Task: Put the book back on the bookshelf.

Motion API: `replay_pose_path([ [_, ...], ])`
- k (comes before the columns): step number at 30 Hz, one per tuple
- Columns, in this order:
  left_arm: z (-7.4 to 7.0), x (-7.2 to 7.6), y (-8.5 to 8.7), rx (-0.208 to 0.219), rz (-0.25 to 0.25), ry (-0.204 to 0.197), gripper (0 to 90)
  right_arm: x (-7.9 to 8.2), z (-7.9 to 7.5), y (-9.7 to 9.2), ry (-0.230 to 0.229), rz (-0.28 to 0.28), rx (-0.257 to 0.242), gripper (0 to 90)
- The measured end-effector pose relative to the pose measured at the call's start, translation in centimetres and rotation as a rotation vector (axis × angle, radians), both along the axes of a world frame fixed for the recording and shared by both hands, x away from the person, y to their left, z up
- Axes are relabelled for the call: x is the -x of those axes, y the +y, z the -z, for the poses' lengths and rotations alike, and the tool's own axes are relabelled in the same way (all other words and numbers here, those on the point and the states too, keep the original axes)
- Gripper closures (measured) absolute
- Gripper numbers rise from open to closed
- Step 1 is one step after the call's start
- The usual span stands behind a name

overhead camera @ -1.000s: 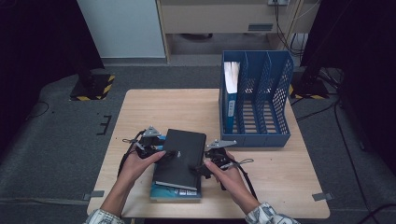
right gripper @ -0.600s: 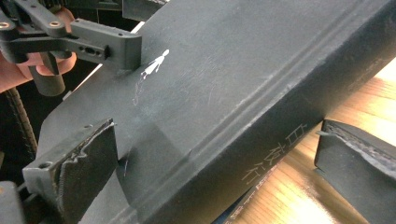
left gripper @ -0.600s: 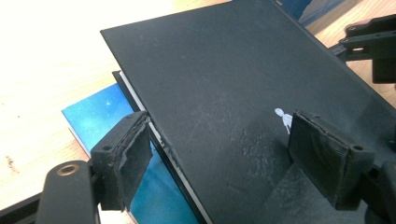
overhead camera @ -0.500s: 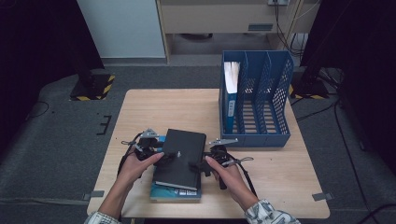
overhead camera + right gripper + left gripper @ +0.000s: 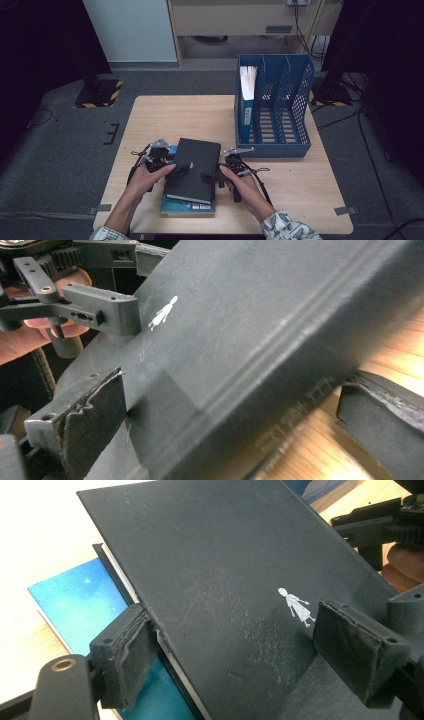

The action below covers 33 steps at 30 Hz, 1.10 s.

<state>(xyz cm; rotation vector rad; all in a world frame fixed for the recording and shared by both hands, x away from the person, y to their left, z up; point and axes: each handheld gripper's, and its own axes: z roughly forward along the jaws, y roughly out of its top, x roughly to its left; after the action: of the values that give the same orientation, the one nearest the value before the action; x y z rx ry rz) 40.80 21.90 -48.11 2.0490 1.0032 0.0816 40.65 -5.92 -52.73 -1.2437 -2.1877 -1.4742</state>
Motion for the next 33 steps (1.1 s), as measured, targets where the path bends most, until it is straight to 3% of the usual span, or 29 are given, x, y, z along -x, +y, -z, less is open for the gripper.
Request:
replay_pose_path([
  [3, 0.0, 0.0, 0.0, 0.003, 0.0, -0.001, 17.8, -0.1, -0.2, 0.2, 0.02, 0.003, 0.01, 0.0],
  [11, -0.2, -0.2, 0.2, 0.012, 0.001, 0.01, 20.5, -0.3, -0.6, 0.3, 0.017, -0.007, 0.038, 0.4],
  [15, -0.6, -0.3, 0.3, 0.015, -0.001, 0.0, 26.2, -0.2, -1.1, 0.3, 0.009, -0.003, 0.057, 0.7],
  [18, -1.0, -0.3, 0.1, -0.003, 0.004, -0.002, 26.7, -0.1, -1.4, 0.2, -0.003, 0.003, 0.067, 1.7],
  [33, -2.0, -0.2, 0.7, 0.007, 0.016, -0.008, 31.6, 0.1, -3.3, 0.4, -0.06, -0.001, 0.119, 5.5],
])
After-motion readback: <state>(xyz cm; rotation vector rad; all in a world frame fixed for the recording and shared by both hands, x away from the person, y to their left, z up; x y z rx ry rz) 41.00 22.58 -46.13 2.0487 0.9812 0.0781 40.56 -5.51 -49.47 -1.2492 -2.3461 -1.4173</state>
